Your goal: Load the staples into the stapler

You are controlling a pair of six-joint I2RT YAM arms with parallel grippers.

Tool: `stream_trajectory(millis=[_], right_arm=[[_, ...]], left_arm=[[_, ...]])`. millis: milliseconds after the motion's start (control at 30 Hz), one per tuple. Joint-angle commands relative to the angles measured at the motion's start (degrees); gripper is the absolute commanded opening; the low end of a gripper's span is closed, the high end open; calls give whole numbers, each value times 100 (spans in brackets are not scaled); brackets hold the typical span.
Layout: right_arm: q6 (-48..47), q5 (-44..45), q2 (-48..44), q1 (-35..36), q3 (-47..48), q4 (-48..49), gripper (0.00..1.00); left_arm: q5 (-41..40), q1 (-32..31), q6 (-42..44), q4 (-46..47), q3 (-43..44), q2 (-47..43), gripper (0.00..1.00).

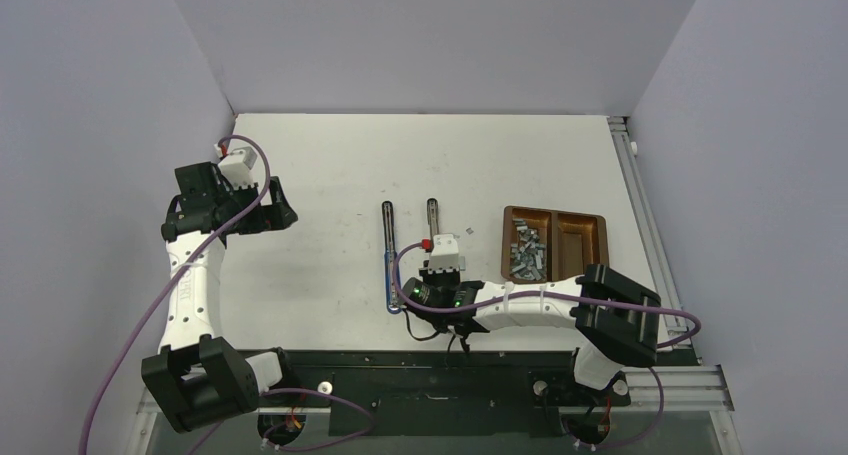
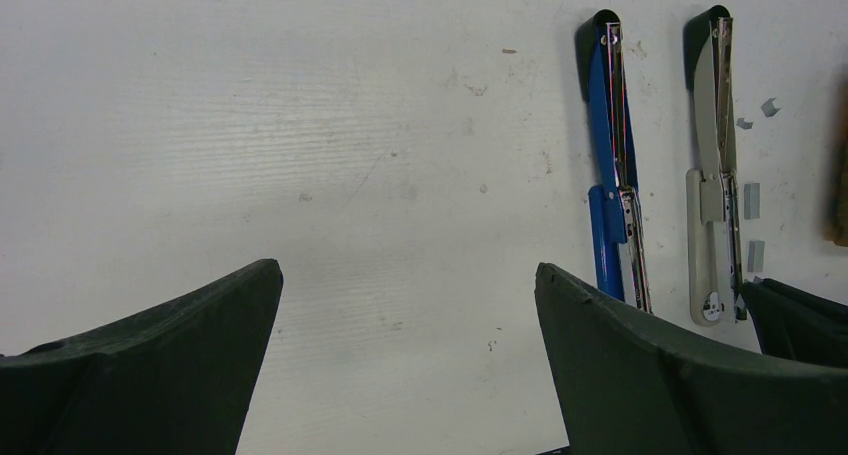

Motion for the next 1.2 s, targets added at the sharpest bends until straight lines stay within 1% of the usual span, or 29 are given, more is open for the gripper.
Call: stream_trajectory(millis=[0, 833, 1167], right_arm=[[124, 223, -307, -51, -39, 33, 9], [156, 46, -213, -70, -192, 171, 9], [81, 125, -250, -54, -136, 173, 9]], left_arm=[[72, -40, -83, 158, 28, -129, 96], [63, -87, -123, 183, -3, -168, 96], [56, -83, -109, 184, -6, -184, 96]])
